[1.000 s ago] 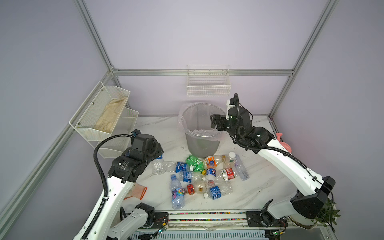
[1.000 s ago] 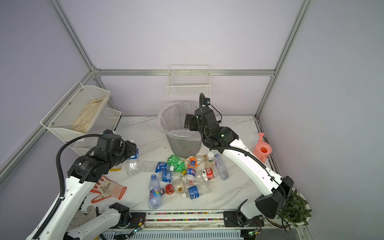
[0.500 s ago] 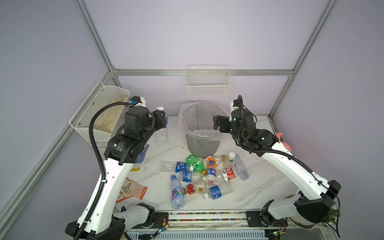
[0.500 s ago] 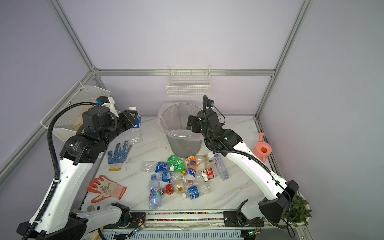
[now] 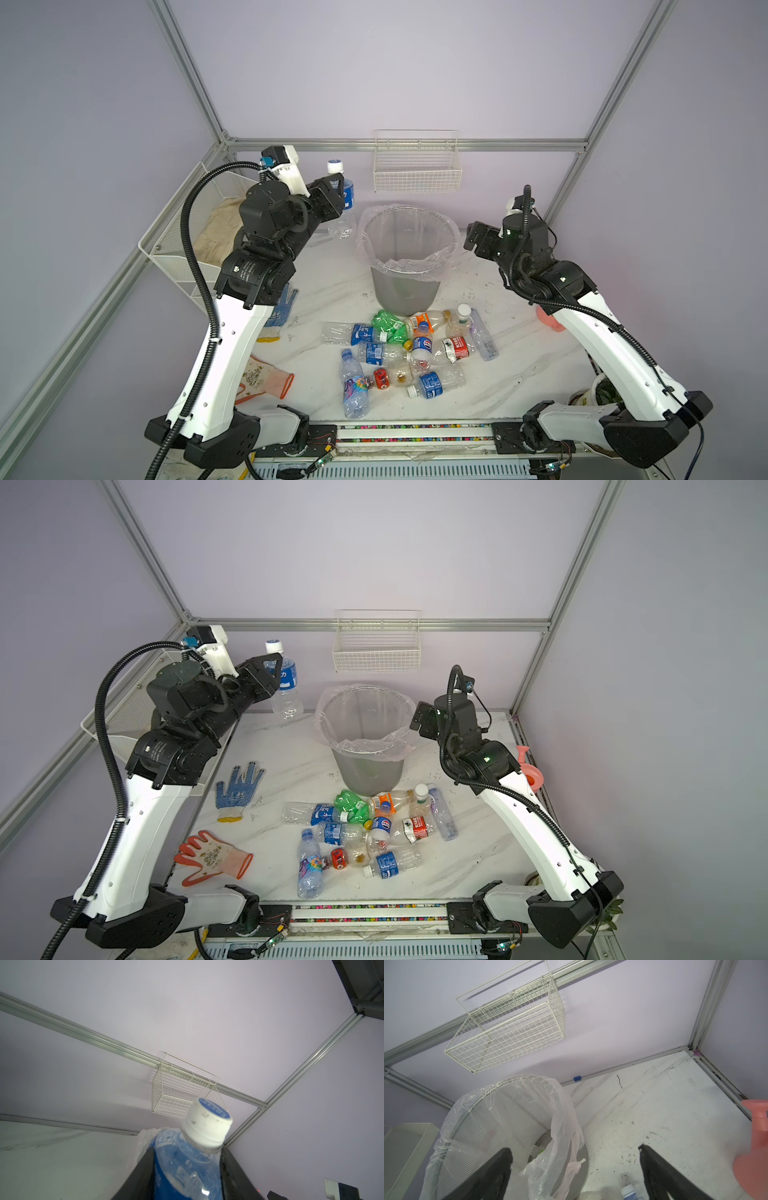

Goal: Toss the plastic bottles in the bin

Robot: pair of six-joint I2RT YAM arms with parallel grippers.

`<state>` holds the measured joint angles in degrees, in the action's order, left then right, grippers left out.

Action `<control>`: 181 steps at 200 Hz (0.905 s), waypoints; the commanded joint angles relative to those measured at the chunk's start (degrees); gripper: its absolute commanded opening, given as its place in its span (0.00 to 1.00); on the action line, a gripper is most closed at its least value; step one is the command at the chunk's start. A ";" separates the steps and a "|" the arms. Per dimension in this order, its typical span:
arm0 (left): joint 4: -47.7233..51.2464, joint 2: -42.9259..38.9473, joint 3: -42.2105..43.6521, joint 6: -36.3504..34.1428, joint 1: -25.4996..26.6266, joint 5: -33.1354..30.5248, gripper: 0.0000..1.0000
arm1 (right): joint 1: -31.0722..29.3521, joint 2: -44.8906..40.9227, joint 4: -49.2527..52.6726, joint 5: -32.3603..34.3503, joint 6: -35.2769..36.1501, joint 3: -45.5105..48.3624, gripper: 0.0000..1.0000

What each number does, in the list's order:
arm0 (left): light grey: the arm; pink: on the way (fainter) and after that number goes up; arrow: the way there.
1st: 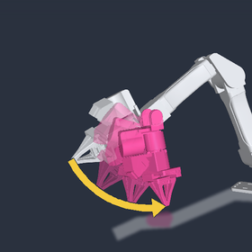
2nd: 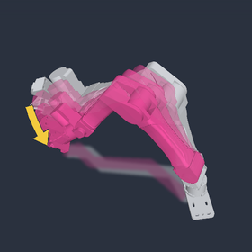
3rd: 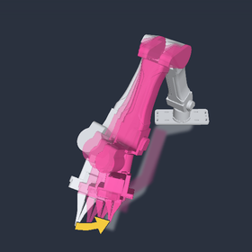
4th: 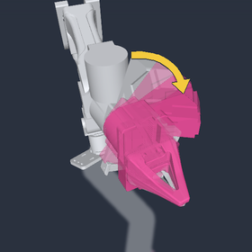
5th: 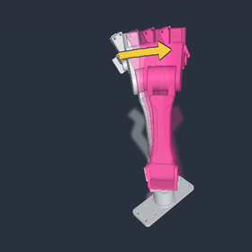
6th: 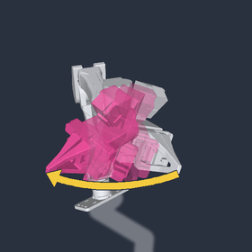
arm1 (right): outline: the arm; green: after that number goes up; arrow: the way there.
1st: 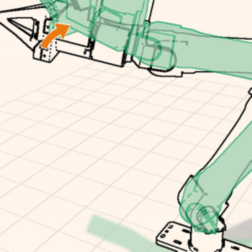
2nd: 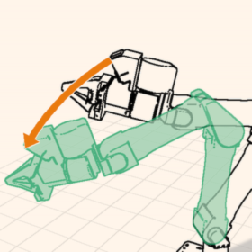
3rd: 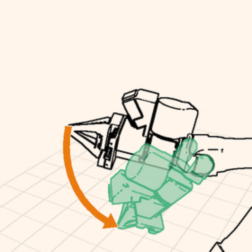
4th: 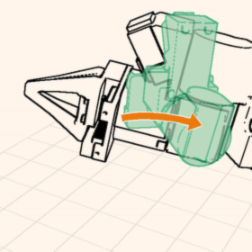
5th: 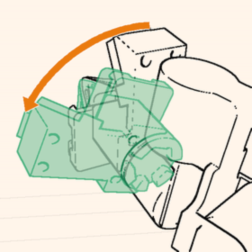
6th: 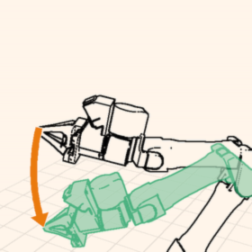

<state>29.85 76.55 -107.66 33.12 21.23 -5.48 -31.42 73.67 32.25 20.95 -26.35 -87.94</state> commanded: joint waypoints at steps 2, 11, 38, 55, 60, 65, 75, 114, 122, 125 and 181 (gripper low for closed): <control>-7.35 1.95 -4.85 -1.57 1.40 2.11 0.45 | 0.13 -0.81 1.24 -1.17 -0.72 0.35 0.97; -8.59 3.18 -5.15 -1.57 1.99 2.24 0.45 | 0.22 -0.89 1.24 -1.17 -0.73 0.26 0.98; -12.41 8.57 -5.02 -1.97 4.00 2.66 0.45 | 0.30 -0.98 1.19 -1.85 -1.22 0.17 0.97; -12.64 12.24 -5.59 -0.97 4.33 4.48 0.45 | 0.26 -0.80 0.97 -2.94 -1.68 0.00 0.97; -10.99 12.99 -6.59 -1.24 4.34 4.84 0.45 | 0.30 -0.75 1.05 -3.22 -1.81 -0.24 0.97; -9.12 13.42 -7.28 -1.68 4.26 4.94 0.46 | 0.31 -0.81 1.14 -3.57 -1.91 -0.42 0.97; -6.83 12.86 -6.51 -3.45 4.18 4.24 0.50 | 0.30 -1.14 1.19 -4.20 -1.87 -0.40 0.97; -3.41 2.61 9.06 -1.14 -1.02 6.63 0.67 | 0.31 -1.76 0.52 -5.57 -0.46 1.42 0.97; -4.41 -0.50 13.33 -0.45 -1.65 7.19 0.67 | 0.26 -2.24 -0.21 -5.85 -0.01 2.38 0.97; -4.56 -1.48 14.38 -0.52 -1.80 7.35 0.68 | 0.26 -2.50 -0.86 -6.37 0.40 2.79 0.97; 3.12 -12.19 24.03 -2.03 -1.86 4.21 0.75 | 0.18 -2.38 -4.40 -13.51 2.56 7.00 0.97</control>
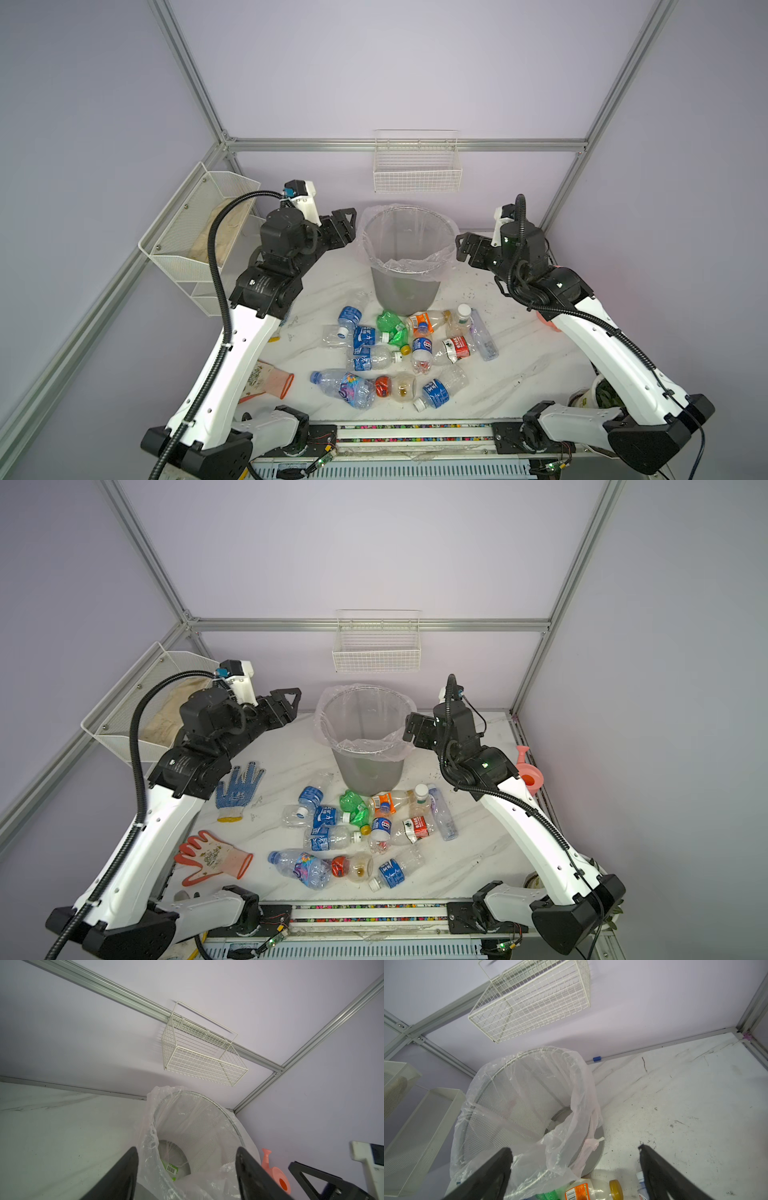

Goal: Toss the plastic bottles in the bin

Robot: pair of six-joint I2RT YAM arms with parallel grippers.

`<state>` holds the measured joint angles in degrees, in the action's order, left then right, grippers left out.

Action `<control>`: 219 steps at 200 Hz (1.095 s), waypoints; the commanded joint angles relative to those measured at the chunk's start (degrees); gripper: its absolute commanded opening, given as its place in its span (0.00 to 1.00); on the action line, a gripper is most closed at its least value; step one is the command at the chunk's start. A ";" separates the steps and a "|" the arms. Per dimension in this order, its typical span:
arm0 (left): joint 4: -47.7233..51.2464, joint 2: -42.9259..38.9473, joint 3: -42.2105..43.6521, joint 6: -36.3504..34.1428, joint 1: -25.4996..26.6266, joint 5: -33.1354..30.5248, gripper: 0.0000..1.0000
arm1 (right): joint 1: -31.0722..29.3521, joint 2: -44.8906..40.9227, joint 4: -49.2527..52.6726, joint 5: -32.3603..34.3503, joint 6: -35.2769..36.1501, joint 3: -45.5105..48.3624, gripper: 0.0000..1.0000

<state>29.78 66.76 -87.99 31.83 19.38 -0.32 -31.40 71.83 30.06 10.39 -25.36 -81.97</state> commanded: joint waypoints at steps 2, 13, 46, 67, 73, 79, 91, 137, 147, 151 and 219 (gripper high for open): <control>3.53 -2.70 4.61 -0.73 -0.01 -1.23 0.75 | 0.12 -0.51 -2.21 -3.00 1.62 0.96 0.97; 5.69 -3.92 5.87 -0.10 0.00 -2.28 0.76 | 0.10 -0.60 -1.97 -2.84 2.19 0.88 0.97; 10.38 -6.49 11.83 1.40 0.00 -0.47 0.77 | 0.05 -0.11 -0.77 -3.39 3.29 0.96 0.98; 9.47 -10.31 15.79 0.29 1.41 0.13 0.77 | 0.06 -0.89 0.25 -2.77 2.68 1.98 0.97; 9.25 -11.38 16.31 -1.00 2.73 -1.12 0.77 | 0.04 -1.16 0.49 -2.44 2.35 2.33 0.97; 9.25 -12.17 16.44 -2.36 4.26 -2.48 0.78 | 0.11 -1.47 0.81 -2.06 1.98 2.60 0.98; 9.88 -12.66 16.13 -4.27 6.52 -3.87 0.78 | 0.10 -1.61 1.26 -1.57 1.27 2.85 0.98; 11.91 -11.04 16.67 -6.00 10.38 -1.76 0.79 | 0.10 0.84 2.01 -1.68 0.27 0.78 0.98; 12.07 -11.02 17.19 -6.91 12.04 -1.34 0.78 | 0.10 1.24 2.15 -1.62 0.21 0.06 0.97; 12.21 -11.04 17.43 -7.41 12.86 -1.12 0.78 | 0.07 1.38 2.19 -1.62 0.18 -0.13 0.97; 12.19 -7.00 21.58 -13.42 33.90 -0.67 0.78 | 1.86 2.37 3.83 1.17 2.43 -5.41 0.97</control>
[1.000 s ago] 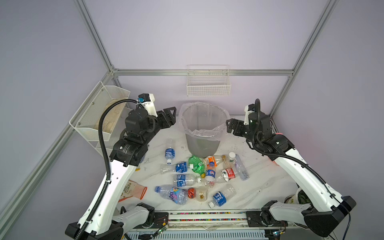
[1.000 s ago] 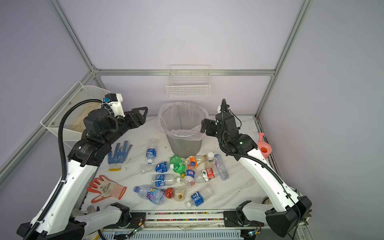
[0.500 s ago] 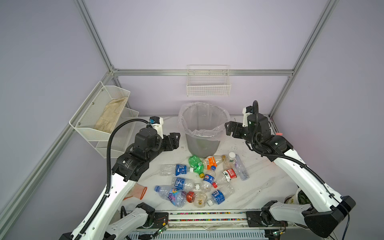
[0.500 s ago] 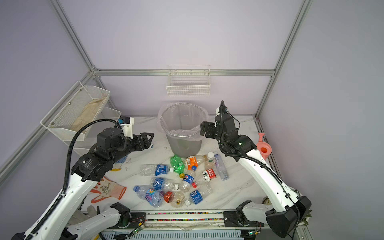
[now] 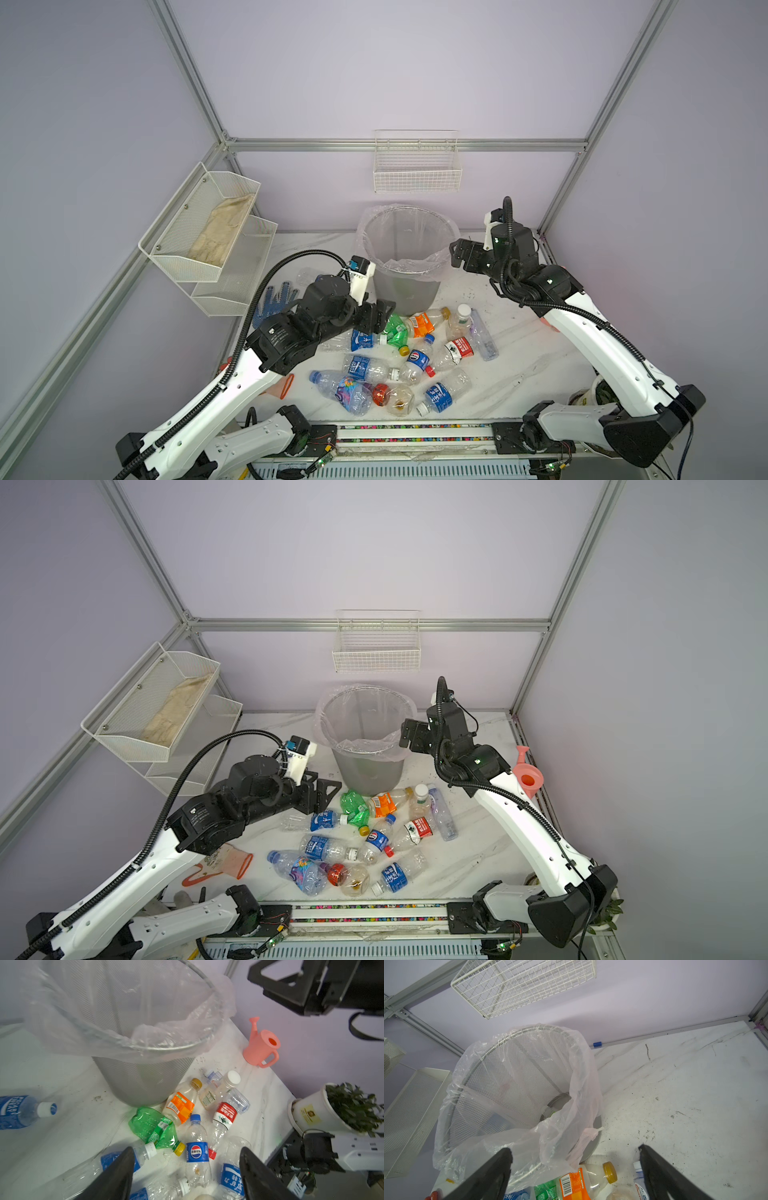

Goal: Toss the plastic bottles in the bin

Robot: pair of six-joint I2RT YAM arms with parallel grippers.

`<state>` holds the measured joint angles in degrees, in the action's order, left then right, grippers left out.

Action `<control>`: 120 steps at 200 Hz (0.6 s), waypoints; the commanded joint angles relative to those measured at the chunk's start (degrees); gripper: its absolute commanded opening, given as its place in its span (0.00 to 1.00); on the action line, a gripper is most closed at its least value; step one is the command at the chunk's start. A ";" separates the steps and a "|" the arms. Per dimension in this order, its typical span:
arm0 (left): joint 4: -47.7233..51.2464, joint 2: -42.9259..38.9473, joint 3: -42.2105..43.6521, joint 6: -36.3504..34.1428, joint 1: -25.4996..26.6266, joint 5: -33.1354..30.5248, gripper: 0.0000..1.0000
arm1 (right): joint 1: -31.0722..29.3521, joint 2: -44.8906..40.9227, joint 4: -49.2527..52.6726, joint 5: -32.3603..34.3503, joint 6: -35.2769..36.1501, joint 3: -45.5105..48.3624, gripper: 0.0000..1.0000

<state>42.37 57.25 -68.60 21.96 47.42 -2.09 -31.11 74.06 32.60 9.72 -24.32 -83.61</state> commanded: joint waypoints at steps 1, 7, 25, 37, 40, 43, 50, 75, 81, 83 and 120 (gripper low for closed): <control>-0.38 2.73 2.26 -3.56 6.25 1.07 0.78 | 1.71 0.13 1.35 1.78 1.47 -3.93 0.97; -0.45 4.18 2.39 -3.62 8.20 1.16 0.78 | 2.45 0.12 1.41 1.43 1.78 -4.89 0.98; -1.36 9.48 2.44 -3.45 13.55 1.49 0.78 | 4.86 0.08 1.30 0.66 2.10 -7.48 0.98; -2.41 13.46 1.95 -3.32 16.60 1.82 0.78 | 5.65 0.38 1.33 0.27 2.23 -8.76 0.98; -2.72 14.43 1.72 -3.19 17.06 1.83 0.78 | 5.73 0.56 1.33 0.16 2.23 -9.04 0.98; -2.81 15.39 1.46 -3.24 17.53 2.03 0.78 | 5.81 0.64 1.33 0.01 2.12 -9.20 0.97; -3.02 17.60 0.67 -3.12 18.57 2.46 0.78 | 6.03 0.80 1.24 -0.45 2.03 -9.52 0.97; -5.79 23.11 -0.07 -2.98 21.07 4.50 0.78 | 6.19 0.79 1.27 -1.54 1.39 -9.22 0.98; -6.19 25.18 -0.12 -3.14 21.59 5.07 0.78 | 6.24 0.53 1.24 -1.63 1.38 -8.91 0.98; -6.23 25.67 -0.17 -3.19 21.71 5.32 0.78 | 6.28 0.46 1.24 -1.54 1.38 -8.80 0.98; -6.25 31.26 -2.18 -4.06 24.13 8.63 0.78 | 6.72 -1.27 1.41 -0.66 1.46 -7.45 0.98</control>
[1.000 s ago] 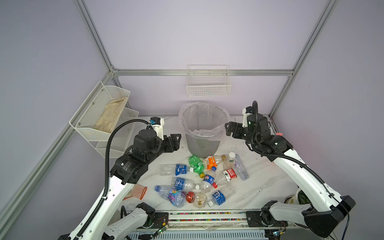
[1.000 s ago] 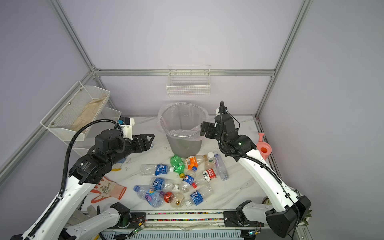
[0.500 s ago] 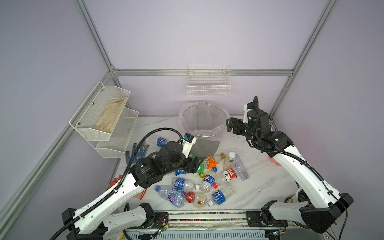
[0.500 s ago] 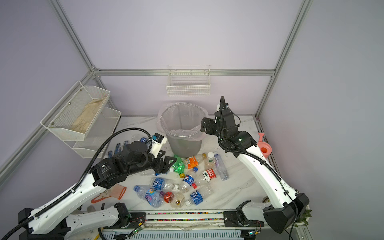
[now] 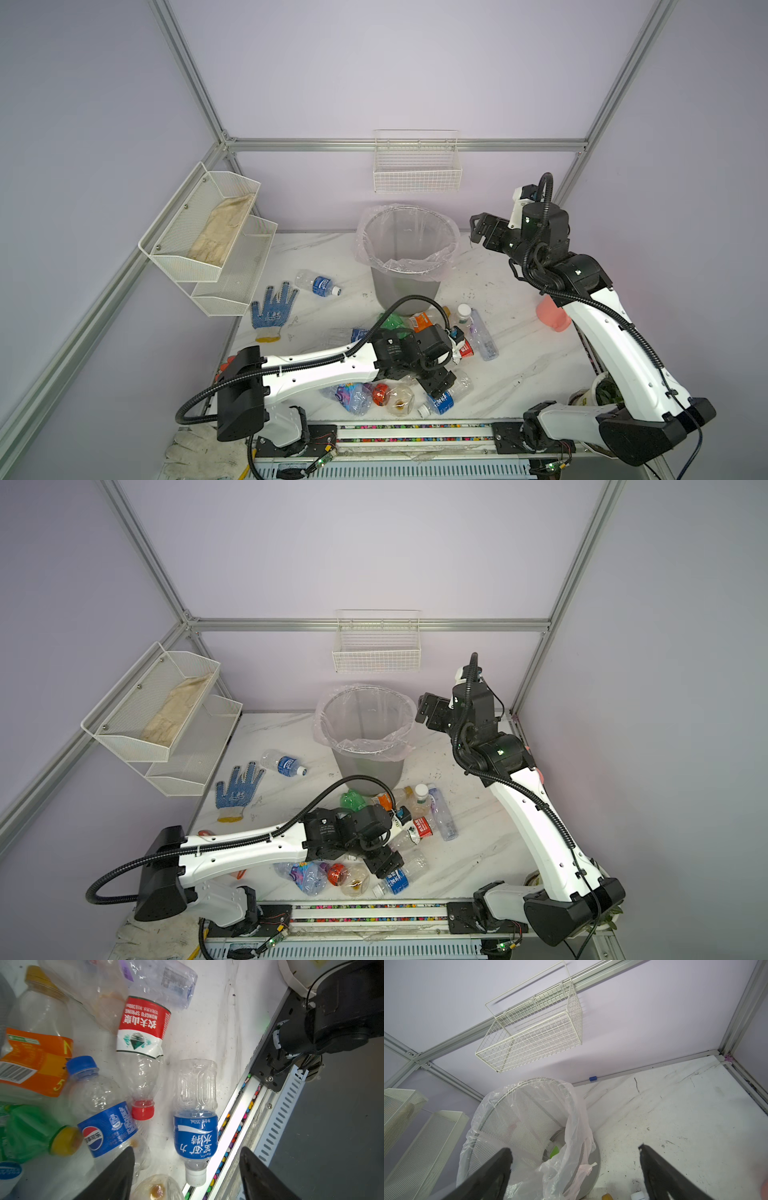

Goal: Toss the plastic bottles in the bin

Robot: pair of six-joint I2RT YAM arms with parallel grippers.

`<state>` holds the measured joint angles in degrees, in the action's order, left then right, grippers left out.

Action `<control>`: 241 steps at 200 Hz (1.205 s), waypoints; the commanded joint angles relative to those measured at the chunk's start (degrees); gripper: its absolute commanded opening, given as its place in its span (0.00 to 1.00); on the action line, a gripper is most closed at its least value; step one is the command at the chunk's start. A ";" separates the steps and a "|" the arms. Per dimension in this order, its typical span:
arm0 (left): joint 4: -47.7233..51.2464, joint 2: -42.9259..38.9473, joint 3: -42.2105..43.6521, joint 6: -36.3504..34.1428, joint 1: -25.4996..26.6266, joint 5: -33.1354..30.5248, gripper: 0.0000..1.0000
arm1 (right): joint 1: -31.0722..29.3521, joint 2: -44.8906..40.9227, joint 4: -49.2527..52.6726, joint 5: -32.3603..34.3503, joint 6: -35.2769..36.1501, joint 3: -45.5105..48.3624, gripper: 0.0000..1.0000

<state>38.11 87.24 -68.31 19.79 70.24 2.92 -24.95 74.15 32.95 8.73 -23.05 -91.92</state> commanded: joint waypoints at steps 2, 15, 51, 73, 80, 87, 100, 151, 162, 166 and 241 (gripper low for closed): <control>-2.03 1.53 -2.55 -2.00 1.44 3.77 0.79 | 0.61 -1.33 1.06 0.32 0.20 0.91 0.97; -2.00 3.38 -3.34 -1.78 2.00 4.27 0.80 | 0.74 -1.50 1.06 0.38 0.04 0.97 0.97; -1.60 8.41 -3.89 -0.33 2.79 3.14 0.81 | 0.80 -1.86 0.98 0.23 -0.33 1.02 0.97; -1.38 10.89 -4.23 1.11 2.80 -0.45 0.81 | 0.91 -2.06 0.98 0.29 -0.42 0.98 0.98; -1.37 11.66 -4.45 1.53 2.80 -1.38 0.81 | 0.91 -2.08 0.95 0.19 -0.50 0.95 0.97; -1.39 12.47 -4.75 1.82 2.80 -2.20 0.81 | 0.87 -2.16 0.98 0.15 -0.51 0.96 0.98; -1.07 14.26 -5.62 1.90 2.88 -3.09 0.81 | 0.91 -2.24 0.98 0.21 -0.51 1.09 0.98; -0.16 19.37 -7.49 1.01 2.93 -2.92 0.68 | 1.09 -3.25 1.06 1.00 -0.34 1.60 0.98; 0.71 18.80 -7.87 0.86 3.03 -3.88 0.56 | 1.20 -3.55 1.06 1.20 -0.24 1.61 0.98; 1.08 18.25 -7.90 0.57 3.10 -4.36 0.52 | 1.24 -3.62 1.06 1.37 -0.24 1.66 0.98; 12.51 -1.58 -21.11 -10.47 3.24 -14.56 0.40 | 1.76 -4.32 0.83 3.46 0.10 0.74 0.97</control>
<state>46.19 93.67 -76.84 16.47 73.23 -5.23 -23.62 70.70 33.28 10.09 -23.29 -90.48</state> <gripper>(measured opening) 0.451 0.975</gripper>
